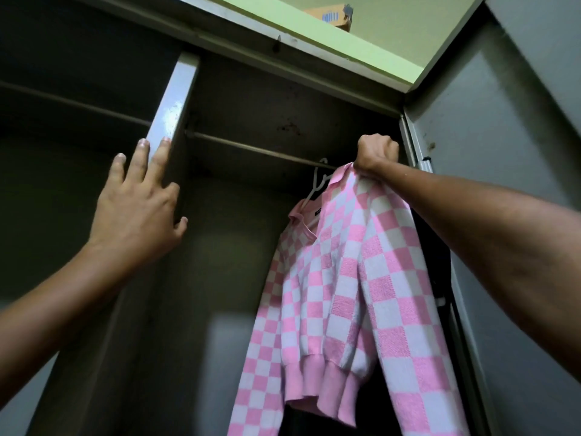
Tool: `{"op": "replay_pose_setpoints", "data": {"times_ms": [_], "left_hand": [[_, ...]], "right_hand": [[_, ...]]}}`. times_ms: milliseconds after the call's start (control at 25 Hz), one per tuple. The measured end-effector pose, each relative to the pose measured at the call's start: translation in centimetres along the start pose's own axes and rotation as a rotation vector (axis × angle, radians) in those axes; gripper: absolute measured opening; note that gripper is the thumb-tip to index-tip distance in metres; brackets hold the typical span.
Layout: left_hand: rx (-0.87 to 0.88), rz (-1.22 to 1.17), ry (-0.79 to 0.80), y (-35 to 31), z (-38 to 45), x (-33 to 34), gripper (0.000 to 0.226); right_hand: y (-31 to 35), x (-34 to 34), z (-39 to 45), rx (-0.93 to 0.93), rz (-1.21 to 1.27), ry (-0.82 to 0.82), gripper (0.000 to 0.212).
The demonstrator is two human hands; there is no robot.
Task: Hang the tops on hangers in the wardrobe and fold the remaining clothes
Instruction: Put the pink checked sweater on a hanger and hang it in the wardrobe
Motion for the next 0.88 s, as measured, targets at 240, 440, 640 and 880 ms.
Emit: {"op": "replay_pose_setpoints", "data": {"times_ms": [240,440,640,880], "left_hand": [[-0.004,-0.003,0.011,-0.1,0.0,-0.2,0.043],[-0.022,-0.013,0.081,-0.2,-0.2,-0.5,0.04],[-0.031,-0.073,0.086,-0.2,-0.3,-0.6,0.028],[-0.023,-0.114,0.104,-0.4,-0.4,-1.1,0.025]], "right_hand": [[-1.3,-0.1,-1.4,0.02,-0.026,-0.028,0.018],[-1.8,0.3,-3.2,0.006,-0.054,-0.016,0.014],[-2.0,0.1,-4.1,0.025,-0.015,-0.018,0.013],[-2.3,-0.9,-6.8,0.255,0.238,0.006,0.028]]}}
Point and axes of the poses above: each hand's wrist, its own z-axis towards the middle knuckle, its own x-axis out of the palm, y = z × x, the point moved 4 cm from there along z, towards the middle knuckle, and after that the axes turned 2 degrees about -x, right-handed, at the moved point
